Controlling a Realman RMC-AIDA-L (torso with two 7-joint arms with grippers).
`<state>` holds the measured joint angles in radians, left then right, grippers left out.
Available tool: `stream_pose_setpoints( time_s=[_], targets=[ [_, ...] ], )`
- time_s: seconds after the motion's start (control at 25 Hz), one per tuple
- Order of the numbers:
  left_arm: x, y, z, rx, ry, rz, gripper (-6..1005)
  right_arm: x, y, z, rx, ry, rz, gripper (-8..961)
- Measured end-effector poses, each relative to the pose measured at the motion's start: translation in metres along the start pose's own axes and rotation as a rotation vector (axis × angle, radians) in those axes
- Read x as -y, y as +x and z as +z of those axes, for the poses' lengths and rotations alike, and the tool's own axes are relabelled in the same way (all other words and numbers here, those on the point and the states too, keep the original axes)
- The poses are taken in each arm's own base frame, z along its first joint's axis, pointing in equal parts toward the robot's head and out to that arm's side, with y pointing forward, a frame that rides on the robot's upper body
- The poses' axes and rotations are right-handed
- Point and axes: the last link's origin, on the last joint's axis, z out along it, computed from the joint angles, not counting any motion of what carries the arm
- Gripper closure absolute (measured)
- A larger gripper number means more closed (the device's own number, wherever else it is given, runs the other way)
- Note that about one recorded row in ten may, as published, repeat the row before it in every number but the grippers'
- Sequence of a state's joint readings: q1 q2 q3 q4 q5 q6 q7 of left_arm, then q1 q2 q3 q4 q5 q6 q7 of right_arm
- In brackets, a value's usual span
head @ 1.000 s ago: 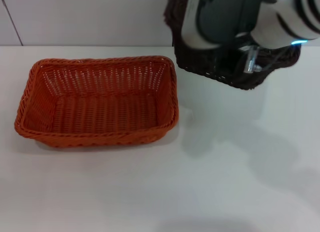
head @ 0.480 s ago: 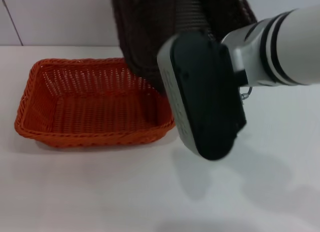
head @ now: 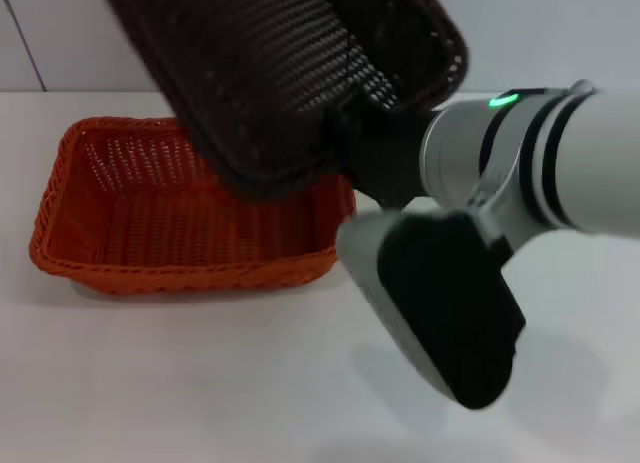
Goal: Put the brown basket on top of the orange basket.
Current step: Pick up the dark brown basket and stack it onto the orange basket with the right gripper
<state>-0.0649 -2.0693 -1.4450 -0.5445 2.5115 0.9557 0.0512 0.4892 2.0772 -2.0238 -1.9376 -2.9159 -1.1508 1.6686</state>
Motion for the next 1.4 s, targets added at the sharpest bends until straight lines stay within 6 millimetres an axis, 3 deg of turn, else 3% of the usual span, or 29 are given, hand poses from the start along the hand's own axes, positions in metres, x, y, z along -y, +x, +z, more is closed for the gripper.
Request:
stream_pose_setpoints(
  time_s=[0.64, 1.04, 1.4],
  targets=[
    [0.0, -0.003, 0.0, 0.013, 0.005, -0.023, 208, -0.036, 0.001, 0.024, 0.036, 0.086, -0.308, 806],
    [-0.002, -0.005, -0.002, 0.024, 0.016, -0.05, 208, -0.051, 0.012, 0.023, 0.049, 0.055, -0.443, 805],
    [-0.005, -0.007, -0.005, 0.031, 0.007, -0.056, 208, -0.056, 0.024, 0.022, 0.032, 0.061, -0.445, 806]
  ],
)
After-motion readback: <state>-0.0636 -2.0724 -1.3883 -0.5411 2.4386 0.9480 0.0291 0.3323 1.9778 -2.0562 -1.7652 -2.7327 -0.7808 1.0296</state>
